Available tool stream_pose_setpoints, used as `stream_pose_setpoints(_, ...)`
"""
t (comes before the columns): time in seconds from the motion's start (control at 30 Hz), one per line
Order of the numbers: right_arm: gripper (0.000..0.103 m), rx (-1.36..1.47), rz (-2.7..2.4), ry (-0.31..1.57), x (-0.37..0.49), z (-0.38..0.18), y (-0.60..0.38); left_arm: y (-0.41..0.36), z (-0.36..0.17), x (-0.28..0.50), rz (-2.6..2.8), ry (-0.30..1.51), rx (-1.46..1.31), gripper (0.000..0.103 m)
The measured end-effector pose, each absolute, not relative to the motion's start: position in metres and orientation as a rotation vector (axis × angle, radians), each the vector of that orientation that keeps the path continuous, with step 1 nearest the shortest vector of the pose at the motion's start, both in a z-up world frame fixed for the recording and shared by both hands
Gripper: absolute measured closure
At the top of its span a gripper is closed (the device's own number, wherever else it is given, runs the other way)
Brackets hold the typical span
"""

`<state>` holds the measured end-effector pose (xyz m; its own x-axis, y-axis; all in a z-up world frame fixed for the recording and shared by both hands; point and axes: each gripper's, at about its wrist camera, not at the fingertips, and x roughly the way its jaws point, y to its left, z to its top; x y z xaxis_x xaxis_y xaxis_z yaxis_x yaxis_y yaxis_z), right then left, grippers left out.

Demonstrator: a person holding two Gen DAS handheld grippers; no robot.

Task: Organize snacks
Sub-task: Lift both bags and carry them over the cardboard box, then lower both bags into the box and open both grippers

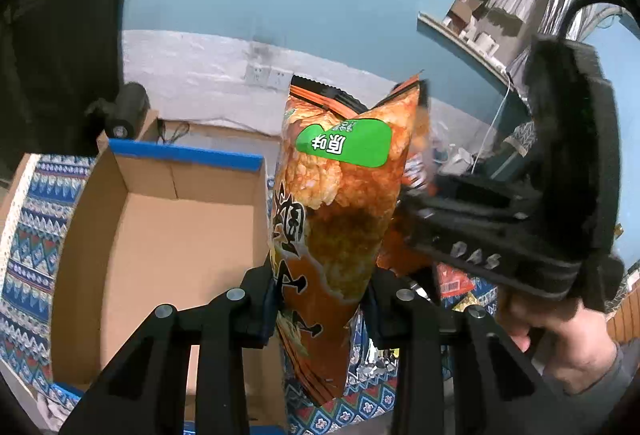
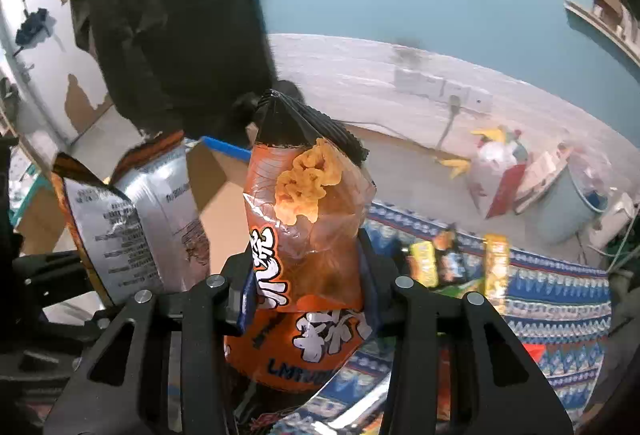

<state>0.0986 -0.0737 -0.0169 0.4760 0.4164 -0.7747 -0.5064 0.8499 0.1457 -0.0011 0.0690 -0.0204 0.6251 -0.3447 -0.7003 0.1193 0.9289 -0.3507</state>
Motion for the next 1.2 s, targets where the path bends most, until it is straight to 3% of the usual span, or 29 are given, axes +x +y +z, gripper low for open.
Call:
stream_pose_setpoints(0.47, 0.062, -0.132, 0.644, 0.928, 0.095, -0.020, -0.008, 0.125, -0.025, -0.013, -0.094, 0.839, -0.226, 0.068)
stream_pose_setpoints(0.97, 0.062, -0.135, 0.701, 1.077, 0.102, -0.064, 0.038, 0.166, -0.082, -0.002, 0.035, 1.012, -0.275, 0.067)
stream_pose_setpoints(1.13, 0.058, -0.102, 0.697, 1.098, 0.102, -0.067, 0.030, 0.168, -0.092, 0.000, 0.063, 1.067, -0.308, 0.066)
stream_pose_setpoints(1.2, 0.043, -0.100, 0.690, 1.085, 0.101, -0.063, 0.026, 0.165, -0.091, 0.000, 0.060, 1.069, -0.312, 0.060)
